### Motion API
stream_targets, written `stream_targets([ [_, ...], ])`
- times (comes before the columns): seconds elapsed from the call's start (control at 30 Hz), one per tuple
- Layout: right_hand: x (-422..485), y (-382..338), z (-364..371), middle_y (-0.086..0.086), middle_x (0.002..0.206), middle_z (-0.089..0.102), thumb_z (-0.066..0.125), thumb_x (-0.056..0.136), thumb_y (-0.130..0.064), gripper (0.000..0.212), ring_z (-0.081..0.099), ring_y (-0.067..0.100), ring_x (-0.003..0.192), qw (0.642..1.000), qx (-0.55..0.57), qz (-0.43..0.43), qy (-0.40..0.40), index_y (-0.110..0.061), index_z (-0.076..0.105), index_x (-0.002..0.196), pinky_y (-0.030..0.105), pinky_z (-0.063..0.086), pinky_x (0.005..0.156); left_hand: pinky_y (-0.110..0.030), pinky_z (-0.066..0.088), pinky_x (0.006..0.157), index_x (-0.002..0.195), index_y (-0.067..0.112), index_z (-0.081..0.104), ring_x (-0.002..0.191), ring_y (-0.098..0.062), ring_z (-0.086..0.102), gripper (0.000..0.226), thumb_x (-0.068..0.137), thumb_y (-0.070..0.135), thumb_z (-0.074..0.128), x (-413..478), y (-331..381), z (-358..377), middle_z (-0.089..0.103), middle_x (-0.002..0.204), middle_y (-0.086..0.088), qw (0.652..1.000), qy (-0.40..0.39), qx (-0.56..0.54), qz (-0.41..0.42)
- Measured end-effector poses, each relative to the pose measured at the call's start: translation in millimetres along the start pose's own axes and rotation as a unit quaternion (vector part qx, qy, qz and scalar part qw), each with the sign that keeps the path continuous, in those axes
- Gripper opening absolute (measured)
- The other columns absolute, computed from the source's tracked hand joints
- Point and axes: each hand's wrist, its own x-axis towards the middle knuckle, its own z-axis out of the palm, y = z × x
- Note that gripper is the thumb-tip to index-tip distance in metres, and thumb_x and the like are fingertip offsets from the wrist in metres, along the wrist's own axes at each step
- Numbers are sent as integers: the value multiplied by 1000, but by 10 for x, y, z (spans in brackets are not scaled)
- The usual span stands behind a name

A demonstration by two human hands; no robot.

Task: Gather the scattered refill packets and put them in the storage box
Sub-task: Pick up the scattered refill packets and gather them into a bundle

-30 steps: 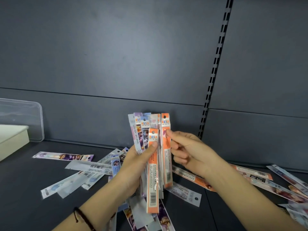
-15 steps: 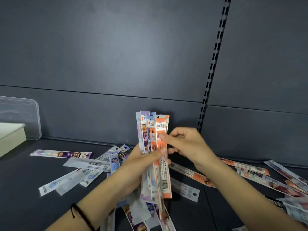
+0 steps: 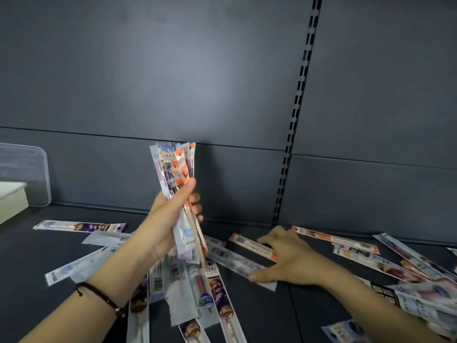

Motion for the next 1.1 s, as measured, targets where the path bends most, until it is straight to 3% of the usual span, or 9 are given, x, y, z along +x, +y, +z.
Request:
stream_targets([
  [0.1,40,116,-51,-8,110,51,77,73,-45,54,51,9,102,995,97,-10,5,-34,58,122,25,47,87,-22,46,49,76,25,52,46,-7,46,16,78,33,65,62,2,86,47,57,6,1000,8,-12,15],
  [0.17,44,180,-82,-11,101,55,79,75,-34,48,56,5,87,988,155,3,6,-31,61,120,18,48,69,-22,47,50,76,24,50,46,-7,47,19,78,34,66,92,-35,157,48,57,7,999,14,-32,6],
  [0.33,55,218,-88,-8,94,63,77,78,-16,38,64,9,78,975,217,35,-13,-18,64,113,25,55,60,-23,49,53,77,23,51,48,-7,50,19,81,34,66,90,-154,118,51,58,7,999,27,-31,-12],
  [0.53,22,216,-159,-5,77,64,75,80,-24,7,55,9,63,963,260,45,61,-24,69,83,21,42,51,-23,49,51,74,24,53,47,-7,51,18,80,33,67,87,-126,-88,53,58,7,997,74,-25,-15],
  [0.6,6,257,-226,1,72,66,75,80,-23,7,55,11,56,921,370,57,106,-19,71,83,24,43,50,-23,48,47,74,23,53,46,-7,52,18,79,32,68,93,-147,-91,53,59,6,996,90,-21,-21],
  [0.73,14,297,-322,7,76,70,70,82,-10,9,63,14,62,766,628,74,116,-9,71,91,30,51,61,-24,50,49,78,23,54,48,-9,54,21,76,35,71,75,-221,-18,56,62,4,994,103,1,-44],
  [0.83,9,211,-302,6,75,70,73,73,-13,19,62,15,63,719,689,63,67,-9,71,92,31,54,64,-28,52,53,83,22,56,52,-11,56,26,70,37,73,28,-284,87,57,64,3,994,96,1,-59],
  [1.0,-68,-77,-201,6,68,65,75,68,-20,38,58,12,52,745,665,43,-24,-4,69,103,23,51,49,-32,52,63,101,19,61,61,-12,65,45,64,41,75,-57,-403,252,66,75,1,993,90,29,-72],
  [1.1,-74,-122,-166,14,86,69,83,65,-25,50,61,17,64,784,620,27,-26,0,66,105,27,51,59,-34,58,64,115,15,60,80,-23,69,54,70,42,72,-70,-362,235,72,95,-9,995,70,16,-66],
])
